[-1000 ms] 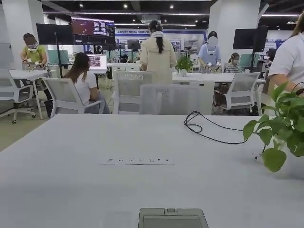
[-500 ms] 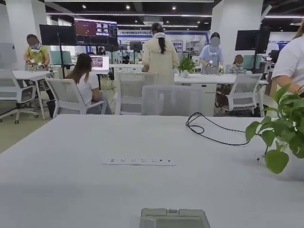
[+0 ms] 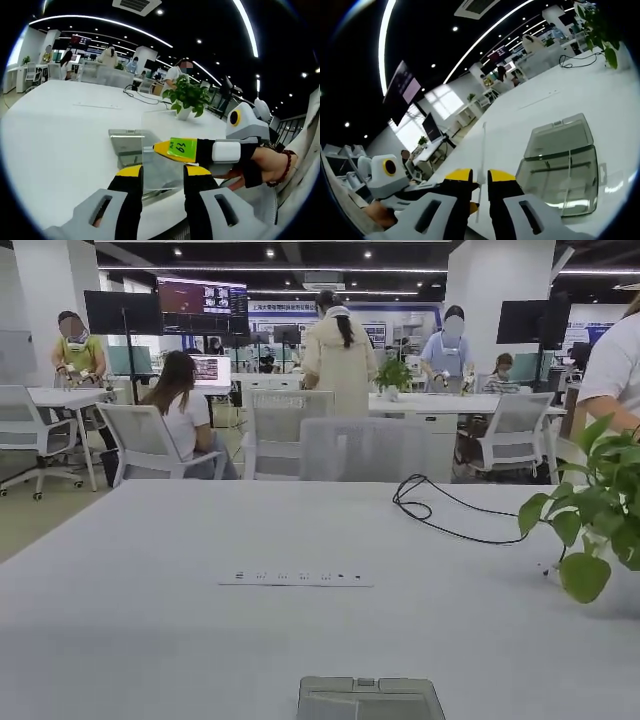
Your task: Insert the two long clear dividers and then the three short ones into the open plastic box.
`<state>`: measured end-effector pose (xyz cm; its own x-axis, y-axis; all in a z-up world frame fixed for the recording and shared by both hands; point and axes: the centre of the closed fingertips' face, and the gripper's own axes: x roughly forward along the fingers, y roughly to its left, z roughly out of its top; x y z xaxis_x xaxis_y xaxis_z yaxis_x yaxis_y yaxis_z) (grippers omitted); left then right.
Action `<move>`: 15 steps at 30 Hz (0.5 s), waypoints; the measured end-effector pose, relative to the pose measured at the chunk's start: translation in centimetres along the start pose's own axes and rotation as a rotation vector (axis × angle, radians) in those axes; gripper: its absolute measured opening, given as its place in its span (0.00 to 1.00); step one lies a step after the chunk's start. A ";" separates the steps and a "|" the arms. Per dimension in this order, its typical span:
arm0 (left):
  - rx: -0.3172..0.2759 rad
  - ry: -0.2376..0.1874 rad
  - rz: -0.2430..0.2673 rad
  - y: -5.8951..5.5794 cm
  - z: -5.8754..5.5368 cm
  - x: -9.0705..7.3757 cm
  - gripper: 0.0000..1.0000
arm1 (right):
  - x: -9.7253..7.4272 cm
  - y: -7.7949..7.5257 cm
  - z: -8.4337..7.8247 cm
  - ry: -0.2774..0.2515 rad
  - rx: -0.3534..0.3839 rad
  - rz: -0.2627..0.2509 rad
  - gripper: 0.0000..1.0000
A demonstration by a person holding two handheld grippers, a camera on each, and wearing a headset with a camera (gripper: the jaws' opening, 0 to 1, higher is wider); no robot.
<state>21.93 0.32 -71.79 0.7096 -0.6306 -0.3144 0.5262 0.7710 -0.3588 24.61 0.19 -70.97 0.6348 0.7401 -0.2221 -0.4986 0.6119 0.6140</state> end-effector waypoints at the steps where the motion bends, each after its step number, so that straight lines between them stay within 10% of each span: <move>1: -0.003 0.002 -0.003 -0.1 0.0 0.0 0.30 | 0.0 -0.1 0.0 0.001 0.002 -0.003 0.12; 15: -0.034 0.020 -0.017 -0.6 -0.2 0.3 0.30 | -0.2 -0.4 -0.1 -0.001 0.030 -0.010 0.07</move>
<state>21.73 -0.36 -71.89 0.6909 -0.6457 -0.3252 0.5220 0.7568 -0.3935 24.65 -0.16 -71.28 0.6400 0.7339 -0.2275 -0.4746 0.6104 0.6342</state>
